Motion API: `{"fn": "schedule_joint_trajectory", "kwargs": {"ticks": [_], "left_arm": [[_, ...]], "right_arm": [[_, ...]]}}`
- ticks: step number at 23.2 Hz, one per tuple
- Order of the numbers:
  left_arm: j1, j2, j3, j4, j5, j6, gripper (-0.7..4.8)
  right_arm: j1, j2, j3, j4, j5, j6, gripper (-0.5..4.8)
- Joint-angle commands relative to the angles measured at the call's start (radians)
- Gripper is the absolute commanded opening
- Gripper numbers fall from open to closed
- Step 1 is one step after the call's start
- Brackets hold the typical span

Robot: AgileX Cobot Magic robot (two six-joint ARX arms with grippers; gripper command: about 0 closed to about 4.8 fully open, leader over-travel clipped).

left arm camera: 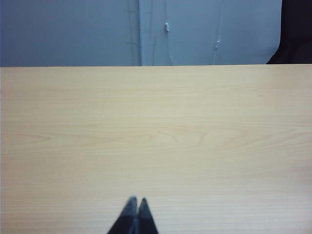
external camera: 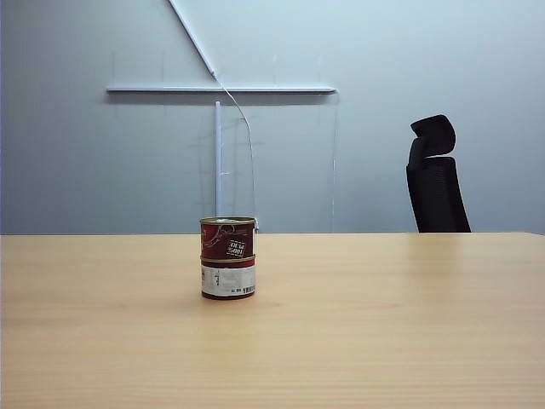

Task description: Stack a can of tomatoes on the right onto the can of tomatoes on the left.

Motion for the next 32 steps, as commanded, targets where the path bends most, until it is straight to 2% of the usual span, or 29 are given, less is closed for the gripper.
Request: {"fn": "schedule_joint_trajectory", "kwargs": {"ticks": [1, 18, 22, 27, 30, 32], "left_arm": [[0.0, 0.0, 0.003, 0.01, 0.001, 0.007, -0.02], [0.0, 0.0, 0.003, 0.01, 0.001, 0.007, -0.02], [0.0, 0.0, 0.003, 0.01, 0.001, 0.007, -0.02], [0.0, 0.0, 0.003, 0.01, 0.001, 0.007, -0.02], [0.0, 0.0, 0.003, 0.01, 0.001, 0.007, -0.02], [0.0, 0.0, 0.003, 0.01, 0.001, 0.007, -0.02]], "right_arm": [[0.001, -0.01, 0.005, 0.017, 0.023, 0.004, -0.06], [0.001, -0.004, 0.004, 0.017, 0.015, 0.003, -0.06], [-0.023, -0.109, 0.003, -0.094, 0.024, 0.003, -0.06], [-0.136, -0.229, -0.044, -0.154, 0.008, 0.004, -0.06], [-0.216, -0.302, -0.127, -0.153, 0.007, 0.004, -0.06], [-0.291, -0.388, -0.241, -0.149, 0.007, 0.004, -0.06]]}}
